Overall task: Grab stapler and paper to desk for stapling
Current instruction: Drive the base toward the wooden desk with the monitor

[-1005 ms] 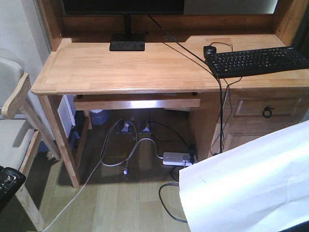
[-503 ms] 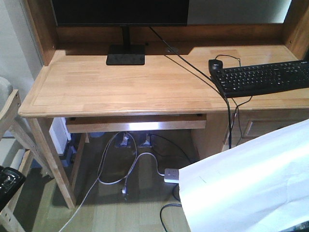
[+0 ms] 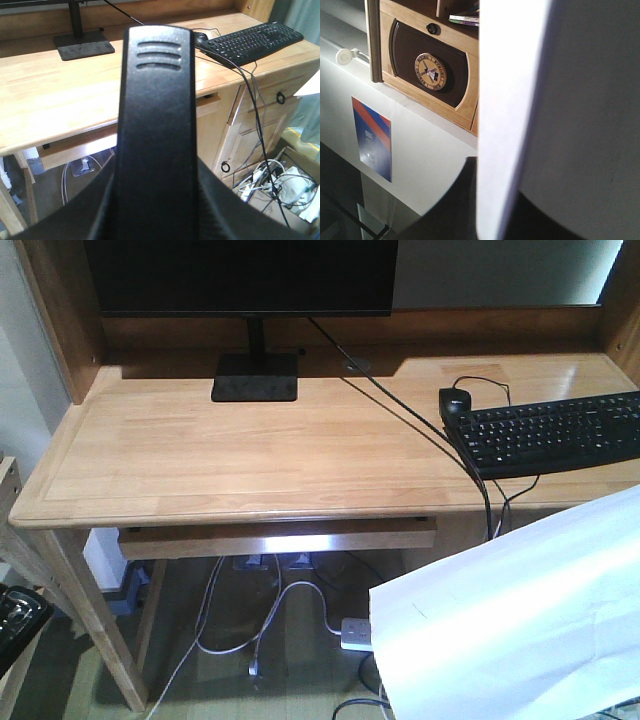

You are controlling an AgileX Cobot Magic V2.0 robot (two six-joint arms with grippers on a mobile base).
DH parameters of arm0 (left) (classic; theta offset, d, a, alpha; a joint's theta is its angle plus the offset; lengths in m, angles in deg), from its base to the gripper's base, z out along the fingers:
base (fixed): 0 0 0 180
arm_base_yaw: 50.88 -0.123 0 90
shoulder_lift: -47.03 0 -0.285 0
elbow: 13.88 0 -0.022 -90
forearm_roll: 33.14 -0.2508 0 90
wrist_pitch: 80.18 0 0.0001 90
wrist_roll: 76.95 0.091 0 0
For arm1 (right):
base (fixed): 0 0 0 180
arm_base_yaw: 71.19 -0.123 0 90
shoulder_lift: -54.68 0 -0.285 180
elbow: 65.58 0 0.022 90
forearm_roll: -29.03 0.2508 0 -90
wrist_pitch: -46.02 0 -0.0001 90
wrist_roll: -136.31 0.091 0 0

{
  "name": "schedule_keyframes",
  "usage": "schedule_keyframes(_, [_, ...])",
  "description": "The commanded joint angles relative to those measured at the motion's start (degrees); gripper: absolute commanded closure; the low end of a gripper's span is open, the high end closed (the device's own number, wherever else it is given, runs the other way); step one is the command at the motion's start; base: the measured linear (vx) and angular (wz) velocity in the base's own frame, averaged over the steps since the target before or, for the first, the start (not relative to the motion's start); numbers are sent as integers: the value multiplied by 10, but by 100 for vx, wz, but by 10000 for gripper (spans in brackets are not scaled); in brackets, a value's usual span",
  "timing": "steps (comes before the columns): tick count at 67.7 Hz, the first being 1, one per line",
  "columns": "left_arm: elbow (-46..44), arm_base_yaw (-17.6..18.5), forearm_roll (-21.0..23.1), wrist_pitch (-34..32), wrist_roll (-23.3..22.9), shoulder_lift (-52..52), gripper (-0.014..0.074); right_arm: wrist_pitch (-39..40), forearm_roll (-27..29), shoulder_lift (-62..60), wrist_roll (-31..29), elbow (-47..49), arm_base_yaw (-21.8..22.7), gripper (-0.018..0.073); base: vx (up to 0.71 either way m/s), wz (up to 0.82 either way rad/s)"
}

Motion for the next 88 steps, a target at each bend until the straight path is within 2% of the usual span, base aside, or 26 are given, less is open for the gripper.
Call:
schedule_keyframes(1, [-17,1,7,-67,-5,4,603,35,3,4,-6,16,0,564,15,0])
schedule_keyframes(88, [-17,1,7,-67,-5,4,603,35,3,4,-6,16,0,564,11,-1])
